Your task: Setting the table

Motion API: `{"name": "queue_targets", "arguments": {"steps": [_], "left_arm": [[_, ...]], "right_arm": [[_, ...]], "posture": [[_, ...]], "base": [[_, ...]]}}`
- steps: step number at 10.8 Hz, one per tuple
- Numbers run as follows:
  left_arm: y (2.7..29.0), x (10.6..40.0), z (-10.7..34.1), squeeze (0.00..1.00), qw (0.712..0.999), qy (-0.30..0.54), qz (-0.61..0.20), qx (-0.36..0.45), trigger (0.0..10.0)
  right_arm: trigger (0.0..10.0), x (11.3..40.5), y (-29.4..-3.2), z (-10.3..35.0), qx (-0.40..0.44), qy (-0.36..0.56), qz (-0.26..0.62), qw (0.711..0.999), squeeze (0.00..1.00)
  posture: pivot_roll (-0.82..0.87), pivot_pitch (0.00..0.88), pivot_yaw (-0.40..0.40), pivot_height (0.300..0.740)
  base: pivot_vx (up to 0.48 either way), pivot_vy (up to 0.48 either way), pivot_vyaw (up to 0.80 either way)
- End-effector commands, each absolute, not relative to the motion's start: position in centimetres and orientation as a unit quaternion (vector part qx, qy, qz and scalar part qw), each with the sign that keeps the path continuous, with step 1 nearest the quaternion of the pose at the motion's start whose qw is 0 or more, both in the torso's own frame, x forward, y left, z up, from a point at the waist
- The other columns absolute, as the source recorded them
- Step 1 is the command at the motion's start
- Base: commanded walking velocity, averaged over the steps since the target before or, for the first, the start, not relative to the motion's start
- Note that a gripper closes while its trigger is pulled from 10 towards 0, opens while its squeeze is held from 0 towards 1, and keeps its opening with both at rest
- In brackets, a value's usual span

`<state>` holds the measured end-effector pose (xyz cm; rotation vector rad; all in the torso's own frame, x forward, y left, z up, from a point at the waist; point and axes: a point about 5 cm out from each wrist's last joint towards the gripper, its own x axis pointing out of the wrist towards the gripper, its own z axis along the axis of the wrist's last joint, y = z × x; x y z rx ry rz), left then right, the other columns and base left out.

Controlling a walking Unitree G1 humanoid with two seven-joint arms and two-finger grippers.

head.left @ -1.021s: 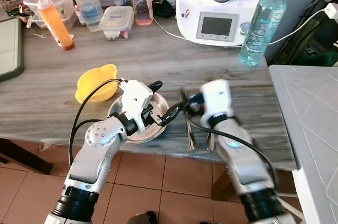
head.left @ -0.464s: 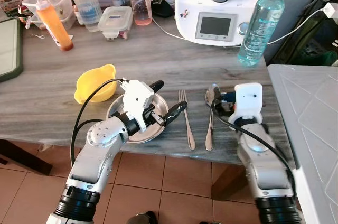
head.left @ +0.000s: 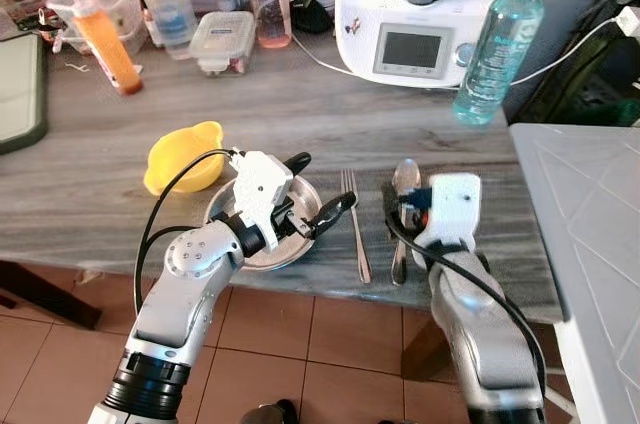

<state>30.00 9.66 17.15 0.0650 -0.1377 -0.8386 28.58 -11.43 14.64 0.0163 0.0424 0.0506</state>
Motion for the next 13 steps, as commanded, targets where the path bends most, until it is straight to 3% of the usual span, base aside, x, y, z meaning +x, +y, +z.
{"name": "queue_targets", "arguments": {"steps": [1,5,6,7,8,10,11,13], "left_arm": [[9.7,29.9,17.3,0.00,0.910,-0.069,-0.407,0.038,10.0],[9.4,29.9,17.2,0.00,0.906,-0.066,-0.416,0.036,10.0],[9.4,29.9,17.2,0.00,0.906,-0.066,-0.417,0.037,10.0],[9.3,29.9,17.2,0.00,0.906,-0.066,-0.418,0.036,10.0],[9.3,29.9,17.2,0.00,0.906,-0.066,-0.416,0.036,10.0],[9.3,29.8,17.2,0.00,0.907,-0.066,-0.414,0.036,10.0],[9.3,29.8,17.2,0.00,0.907,-0.066,-0.414,0.036,10.0],[9.4,29.8,17.2,0.00,0.908,-0.066,-0.413,0.036,10.0]], "right_arm": [[10.0,27.9,-11.3,14.8,0.027,0.032,0.019,0.999,0.00],[10.0,25.7,-10.9,14.0,0.091,0.093,0.027,0.991,0.00],[4.8,25.6,-10.3,13.9,0.100,0.106,0.045,0.988,0.00],[2.8,25.6,-10.1,13.8,0.102,0.110,0.052,0.987,0.00],[7.2,25.7,-9.7,13.5,0.102,0.121,0.066,0.985,0.00],[7.4,26.0,-9.5,13.4,0.100,0.130,0.075,0.984,0.00],[9.7,26.2,-9.5,13.2,0.096,0.142,0.077,0.982,0.00],[10.0,26.1,-9.4,12.8,0.093,0.156,0.071,0.981,0.00]], "posture": [[0.16,0.155,0.061,0.740],[0.13,0.164,0.071,0.740],[0.13,0.164,0.073,0.740],[0.13,0.163,0.071,0.740],[0.13,0.162,0.068,0.740],[0.14,0.161,0.066,0.740],[0.14,0.160,0.065,0.740],[0.14,0.162,0.064,0.740]], "base": [[0.000,0.000,0.00],[0.000,0.000,0.00],[0.000,0.000,0.00],[0.000,0.000,0.00],[0.000,0.000,0.00],[0.000,0.000,0.00],[0.000,0.000,0.00],[0.000,0.000,0.00]]}}
